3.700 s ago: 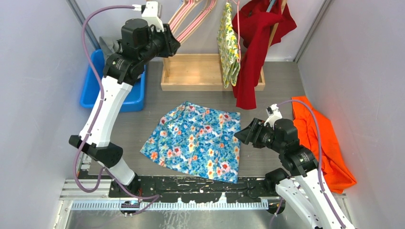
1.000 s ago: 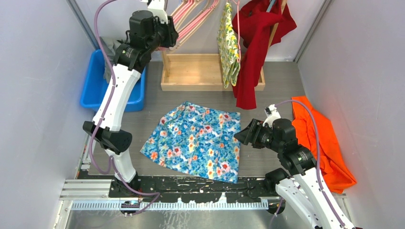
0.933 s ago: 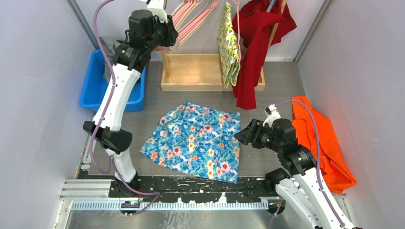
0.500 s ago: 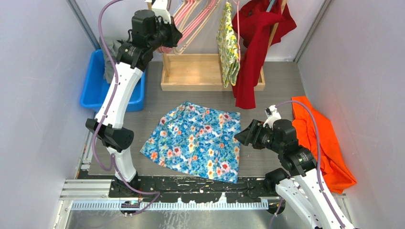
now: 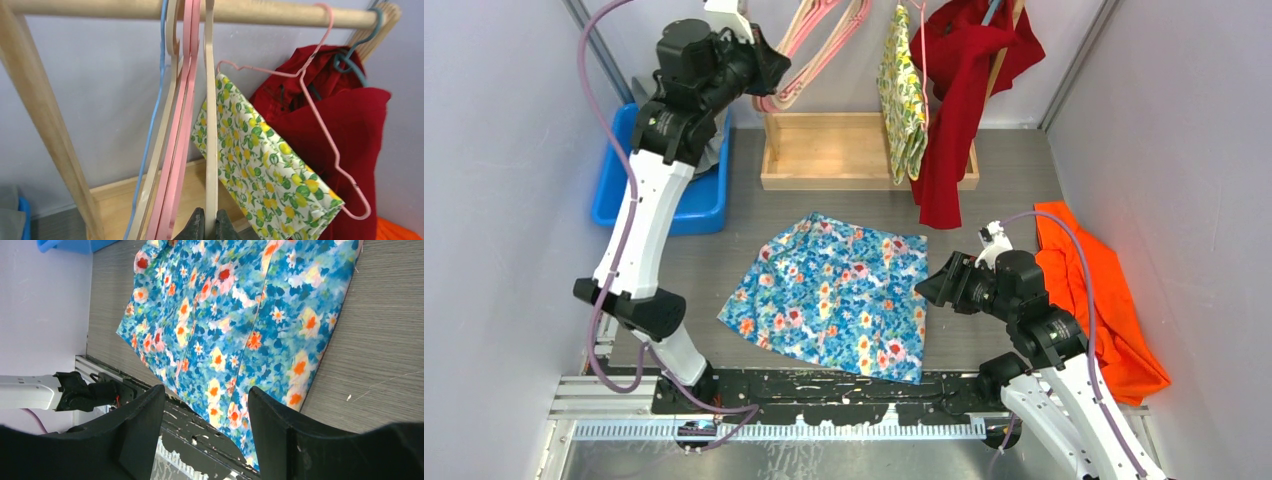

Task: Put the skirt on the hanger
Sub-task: Pick up the hanger from the clothesline.

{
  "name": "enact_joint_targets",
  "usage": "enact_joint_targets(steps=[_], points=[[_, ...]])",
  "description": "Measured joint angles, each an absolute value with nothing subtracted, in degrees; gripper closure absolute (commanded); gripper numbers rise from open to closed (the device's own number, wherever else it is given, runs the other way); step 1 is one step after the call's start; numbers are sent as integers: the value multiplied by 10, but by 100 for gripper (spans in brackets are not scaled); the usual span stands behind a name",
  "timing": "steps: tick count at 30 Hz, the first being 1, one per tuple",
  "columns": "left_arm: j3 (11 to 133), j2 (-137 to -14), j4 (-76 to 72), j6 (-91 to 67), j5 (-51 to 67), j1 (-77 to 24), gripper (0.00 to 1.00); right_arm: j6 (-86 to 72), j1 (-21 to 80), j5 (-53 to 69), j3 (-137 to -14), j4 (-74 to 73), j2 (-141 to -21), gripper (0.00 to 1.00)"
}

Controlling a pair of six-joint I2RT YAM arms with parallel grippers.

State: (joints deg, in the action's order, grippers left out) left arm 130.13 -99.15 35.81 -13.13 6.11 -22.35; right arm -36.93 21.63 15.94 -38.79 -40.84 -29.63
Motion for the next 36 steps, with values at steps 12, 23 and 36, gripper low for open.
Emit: enact_joint_targets(steps=[12, 23, 36], points=[[1219, -867, 389, -163, 69, -223, 100, -367, 216, 160, -407, -425, -295, 33], [873, -595, 364, -246, 84, -234, 100, -361, 216, 160, -456, -452, -288, 33], [580, -370, 321, -392, 136, -244, 100, -361, 216, 164, -492, -468, -290, 33]])
